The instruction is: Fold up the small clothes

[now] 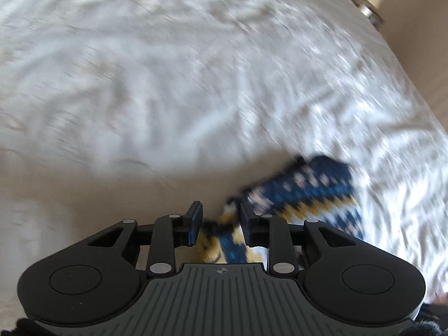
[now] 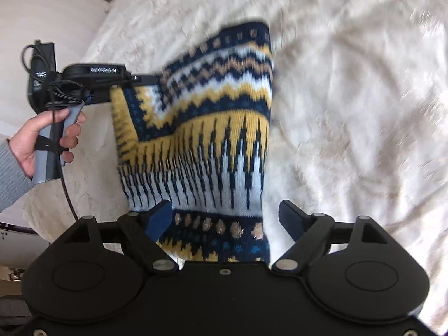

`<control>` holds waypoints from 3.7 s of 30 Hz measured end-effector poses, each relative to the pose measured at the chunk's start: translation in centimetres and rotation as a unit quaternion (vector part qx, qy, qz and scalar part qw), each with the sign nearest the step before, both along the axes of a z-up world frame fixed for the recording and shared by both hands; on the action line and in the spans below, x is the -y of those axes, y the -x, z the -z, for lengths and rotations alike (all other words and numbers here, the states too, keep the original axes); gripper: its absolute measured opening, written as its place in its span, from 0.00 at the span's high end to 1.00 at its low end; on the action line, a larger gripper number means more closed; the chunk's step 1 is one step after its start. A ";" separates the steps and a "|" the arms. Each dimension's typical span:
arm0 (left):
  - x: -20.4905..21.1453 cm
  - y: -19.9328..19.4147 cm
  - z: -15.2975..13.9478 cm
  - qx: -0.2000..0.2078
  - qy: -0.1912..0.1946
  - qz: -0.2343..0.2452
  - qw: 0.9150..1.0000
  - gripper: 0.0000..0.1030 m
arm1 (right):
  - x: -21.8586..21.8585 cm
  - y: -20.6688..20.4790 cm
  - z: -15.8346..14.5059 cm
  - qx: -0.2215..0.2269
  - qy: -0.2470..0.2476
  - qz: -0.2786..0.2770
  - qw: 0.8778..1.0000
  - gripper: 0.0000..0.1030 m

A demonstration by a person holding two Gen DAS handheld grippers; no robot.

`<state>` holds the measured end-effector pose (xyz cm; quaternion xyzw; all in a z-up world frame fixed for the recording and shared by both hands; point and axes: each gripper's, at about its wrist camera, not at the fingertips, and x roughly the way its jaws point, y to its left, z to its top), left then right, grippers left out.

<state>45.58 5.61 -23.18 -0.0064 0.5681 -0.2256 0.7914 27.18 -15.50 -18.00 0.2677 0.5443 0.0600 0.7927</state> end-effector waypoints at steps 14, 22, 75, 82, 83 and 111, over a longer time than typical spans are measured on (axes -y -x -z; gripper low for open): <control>-5.1 15.4 -2.7 0.016 0.044 -0.047 0.998 0.58 | -6.2 -2.6 -2.8 0.105 0.080 -0.136 0.982 0.19; -4.2 20.2 0.1 -0.024 0.055 -0.051 0.997 0.57 | -6.5 -2.2 -3.1 0.106 0.082 -0.155 0.979 0.19; -2.0 1.4 2.5 -0.011 0.130 0.002 0.991 0.74 | -7.2 -11.8 -2.1 0.059 0.110 -0.051 0.991 0.19; -2.6 0.7 1.6 0.083 -0.055 -0.020 0.995 0.74 | -6.1 -12.0 -1.6 0.053 0.118 -0.029 0.991 0.19; -3.3 0.6 1.2 0.092 -0.064 -0.037 0.993 0.74 | -5.8 -12.1 -1.7 0.057 0.119 -0.024 0.991 0.20; 4.1 2.7 2.6 0.002 -0.112 0.032 0.993 0.60 | -4.6 -19.2 4.4 0.009 0.168 -0.050 0.984 0.43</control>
